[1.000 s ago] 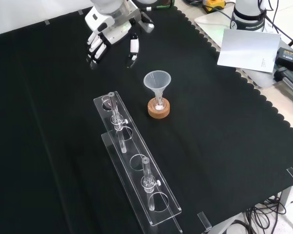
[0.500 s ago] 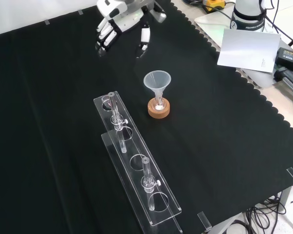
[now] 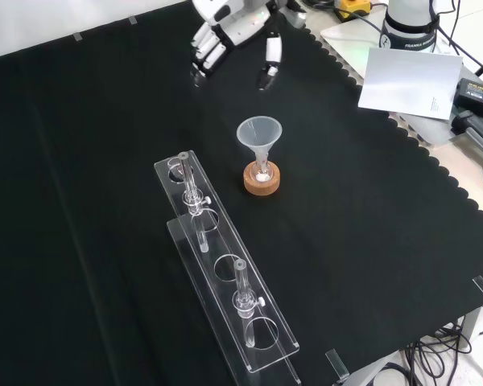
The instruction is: Remove the funnel from the round-bottom flask.
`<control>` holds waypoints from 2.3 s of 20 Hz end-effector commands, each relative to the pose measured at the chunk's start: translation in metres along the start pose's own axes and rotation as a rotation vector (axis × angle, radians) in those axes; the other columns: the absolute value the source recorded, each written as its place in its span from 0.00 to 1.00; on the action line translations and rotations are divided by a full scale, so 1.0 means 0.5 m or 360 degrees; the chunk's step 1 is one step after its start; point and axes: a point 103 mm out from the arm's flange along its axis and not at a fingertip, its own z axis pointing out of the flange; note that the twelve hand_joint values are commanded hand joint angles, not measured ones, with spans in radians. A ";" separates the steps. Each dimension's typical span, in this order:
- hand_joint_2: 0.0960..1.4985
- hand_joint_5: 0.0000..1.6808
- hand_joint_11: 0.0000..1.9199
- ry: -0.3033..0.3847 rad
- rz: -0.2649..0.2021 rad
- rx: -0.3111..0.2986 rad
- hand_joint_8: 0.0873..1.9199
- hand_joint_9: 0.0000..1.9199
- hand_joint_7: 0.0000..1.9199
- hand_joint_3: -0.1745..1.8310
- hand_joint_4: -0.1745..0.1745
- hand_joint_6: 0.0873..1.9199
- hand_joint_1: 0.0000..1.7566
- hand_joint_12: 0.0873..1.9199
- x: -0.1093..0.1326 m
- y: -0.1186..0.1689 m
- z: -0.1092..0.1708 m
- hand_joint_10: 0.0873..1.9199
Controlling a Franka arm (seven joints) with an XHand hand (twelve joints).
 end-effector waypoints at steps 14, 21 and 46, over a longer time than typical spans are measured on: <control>0.42 0.03 0.15 -0.0003 -0.0116 0.0139 0.10 0.05 0.00 0.23 0.59 0.00 0.35 0.74 0.123 -0.030 0.043 0.37; 0.42 0.00 0.13 0.0036 -0.0162 0.0183 0.01 0.00 0.00 0.20 0.61 0.00 0.33 0.75 0.128 -0.011 0.060 0.39; 0.42 0.00 0.11 -0.0058 -0.0242 0.0238 0.00 0.00 0.00 0.17 0.62 0.00 0.33 0.76 0.139 0.058 0.101 0.33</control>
